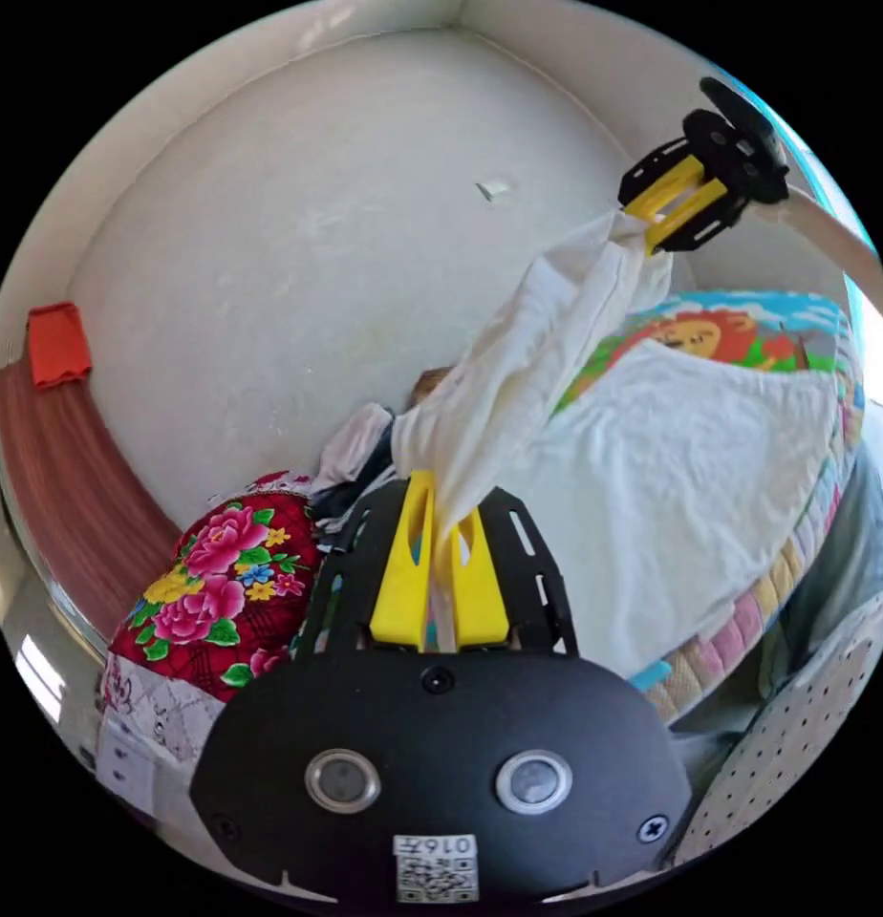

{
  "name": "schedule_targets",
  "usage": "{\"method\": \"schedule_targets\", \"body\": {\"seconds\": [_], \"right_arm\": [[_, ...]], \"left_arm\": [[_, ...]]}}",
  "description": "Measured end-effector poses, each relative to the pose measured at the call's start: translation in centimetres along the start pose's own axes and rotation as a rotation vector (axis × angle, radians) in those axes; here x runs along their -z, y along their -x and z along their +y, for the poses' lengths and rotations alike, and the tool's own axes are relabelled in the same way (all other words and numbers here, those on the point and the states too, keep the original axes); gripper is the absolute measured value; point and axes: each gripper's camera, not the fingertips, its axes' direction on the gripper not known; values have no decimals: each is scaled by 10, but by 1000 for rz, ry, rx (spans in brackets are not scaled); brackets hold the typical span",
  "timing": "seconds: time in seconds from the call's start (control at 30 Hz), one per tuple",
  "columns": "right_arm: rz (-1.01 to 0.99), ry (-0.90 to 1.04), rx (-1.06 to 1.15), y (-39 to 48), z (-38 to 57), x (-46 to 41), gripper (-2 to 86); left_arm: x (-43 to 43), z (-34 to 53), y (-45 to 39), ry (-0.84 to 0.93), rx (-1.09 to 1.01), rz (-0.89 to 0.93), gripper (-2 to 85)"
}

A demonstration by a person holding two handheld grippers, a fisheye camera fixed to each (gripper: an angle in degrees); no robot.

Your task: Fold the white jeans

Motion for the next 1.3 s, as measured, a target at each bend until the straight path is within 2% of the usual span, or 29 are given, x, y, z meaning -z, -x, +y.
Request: {"method": "schedule_targets", "body": {"seconds": [0.1,0.17,0.23,0.27,0.33,0.4,0.47,0.57,0.6,0.63,0.73,0.83,0.93,1.03,1.1,1.13,1.2,1.27,1.3], "right_arm": [[-168,78,141,96,36,8,48],[-299,210,253,183,62,-6,49],[-323,259,249,223,71,-12,49],[-246,235,231,231,73,-6,49],[-254,264,203,224,67,-8,49],[-268,271,199,209,64,-12,48],[-85,266,196,185,64,-16,46],[132,286,203,181,69,-3,45],[132,291,229,187,74,1,45],[47,306,287,205,87,7,45],[-398,340,263,253,122,3,50],[-252,290,255,282,151,6,52],[-235,325,104,275,166,3,54],[-391,292,72,288,204,3,64],[-400,252,-28,282,233,7,73],[-431,202,-117,272,256,13,80],[-541,103,-288,248,295,24,88],[-632,-45,-603,215,358,32,97],[-636,-74,-677,210,373,32,99]], "left_arm": [[-32,32,-68,151,-171,121,-5],[-53,41,-103,250,-232,201,-3],[-63,38,-124,276,-230,130,-4],[-66,33,-132,261,-248,82,-6],[-73,23,-132,242,-257,75,-8],[-87,8,-110,213,-167,149,-9],[-94,2,-93,165,-85,242,-9],[-111,1,-105,155,-153,361,-9],[-125,5,-118,201,-190,375,-9],[-133,8,-124,223,-211,372,-9],[-164,21,-147,256,-255,362,-8],[-183,18,-147,235,-255,337,-5],[-200,18,-139,215,-221,342,14],[-234,34,-140,329,-219,493,55],[-241,51,-111,282,-63,608,64],[-244,57,-101,271,-24,653,65],[-260,83,-56,224,189,784,64],[-276,108,-26,179,343,775,60],[-287,123,-11,164,437,725,60]]}}
